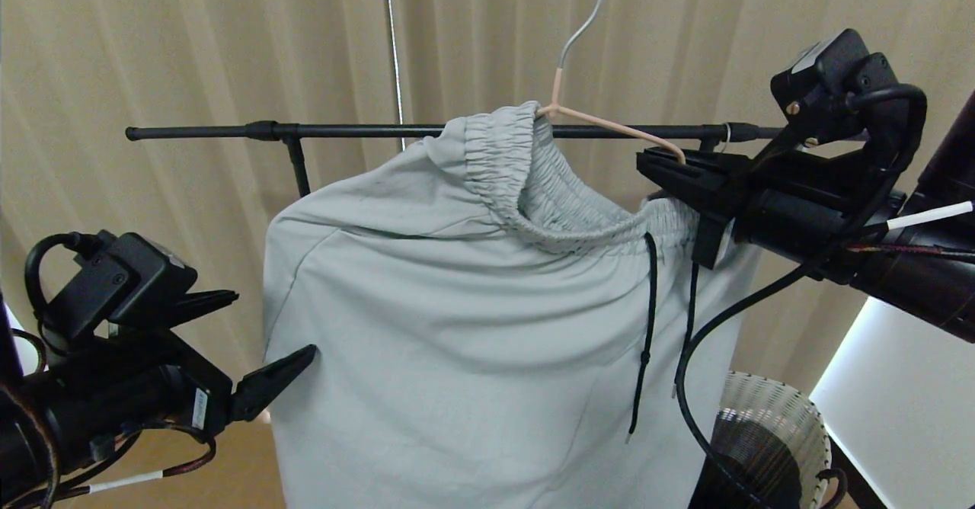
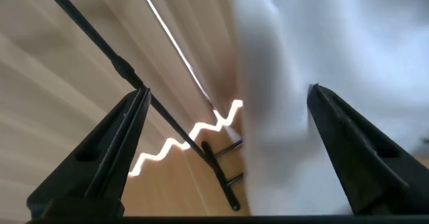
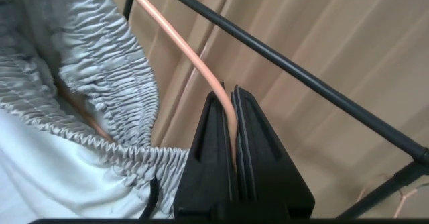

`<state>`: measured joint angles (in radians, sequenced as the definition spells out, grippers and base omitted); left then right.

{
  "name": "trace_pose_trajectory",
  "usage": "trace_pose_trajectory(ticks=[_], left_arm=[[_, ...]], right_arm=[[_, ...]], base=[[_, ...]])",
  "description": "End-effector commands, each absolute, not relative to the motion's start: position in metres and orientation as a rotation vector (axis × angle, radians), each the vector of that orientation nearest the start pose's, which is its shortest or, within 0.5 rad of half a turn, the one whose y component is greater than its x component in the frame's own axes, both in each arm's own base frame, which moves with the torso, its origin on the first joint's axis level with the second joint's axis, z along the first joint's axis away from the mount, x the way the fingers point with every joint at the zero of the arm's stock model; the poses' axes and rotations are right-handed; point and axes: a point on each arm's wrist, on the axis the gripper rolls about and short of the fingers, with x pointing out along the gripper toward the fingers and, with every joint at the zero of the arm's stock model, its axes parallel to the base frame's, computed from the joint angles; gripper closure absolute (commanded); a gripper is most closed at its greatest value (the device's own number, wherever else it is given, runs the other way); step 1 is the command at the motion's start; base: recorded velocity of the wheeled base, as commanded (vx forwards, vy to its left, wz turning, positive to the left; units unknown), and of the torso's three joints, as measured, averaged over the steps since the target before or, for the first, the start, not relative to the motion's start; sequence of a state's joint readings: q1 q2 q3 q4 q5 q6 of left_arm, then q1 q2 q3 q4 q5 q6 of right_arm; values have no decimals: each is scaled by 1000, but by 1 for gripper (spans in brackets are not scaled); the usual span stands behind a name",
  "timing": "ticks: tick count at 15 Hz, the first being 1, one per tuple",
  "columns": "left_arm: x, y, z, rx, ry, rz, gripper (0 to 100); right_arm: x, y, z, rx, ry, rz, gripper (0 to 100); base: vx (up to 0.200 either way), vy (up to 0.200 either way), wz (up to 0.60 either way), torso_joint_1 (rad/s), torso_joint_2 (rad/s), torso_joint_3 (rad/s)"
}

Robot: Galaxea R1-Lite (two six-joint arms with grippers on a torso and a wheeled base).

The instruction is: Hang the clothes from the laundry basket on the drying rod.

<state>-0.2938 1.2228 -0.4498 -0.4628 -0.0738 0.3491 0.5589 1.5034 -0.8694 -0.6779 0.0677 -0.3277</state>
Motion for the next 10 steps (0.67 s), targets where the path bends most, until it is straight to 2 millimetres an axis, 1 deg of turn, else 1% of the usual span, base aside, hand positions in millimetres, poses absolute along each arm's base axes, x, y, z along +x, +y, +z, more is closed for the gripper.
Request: trace_pose_trajectory(ticks=[1,2,3,9,10], left_arm=[[167,-52,181,379,252,-416,0],[167,-52,182,379,249,-416,0],[167,-52,182,379,249,-416,100],[169,-52,177,389,271,-416,100],[168,-48,175,391,281,-395,100]], right_arm=[[221,145,264,-303,-159,626,100],[221,145,264,-303,-159,628,100],[220,144,263,-303,-156,628,100],[217,145,262,-302,-154,633,100],[218,143,262,-303,-152,624,100]], base=[[0,0,0,0,0,0],[0,0,0,0,0,0],[0,0,0,0,0,0],[0,0,0,0,0,0],[0,0,0,0,0,0]])
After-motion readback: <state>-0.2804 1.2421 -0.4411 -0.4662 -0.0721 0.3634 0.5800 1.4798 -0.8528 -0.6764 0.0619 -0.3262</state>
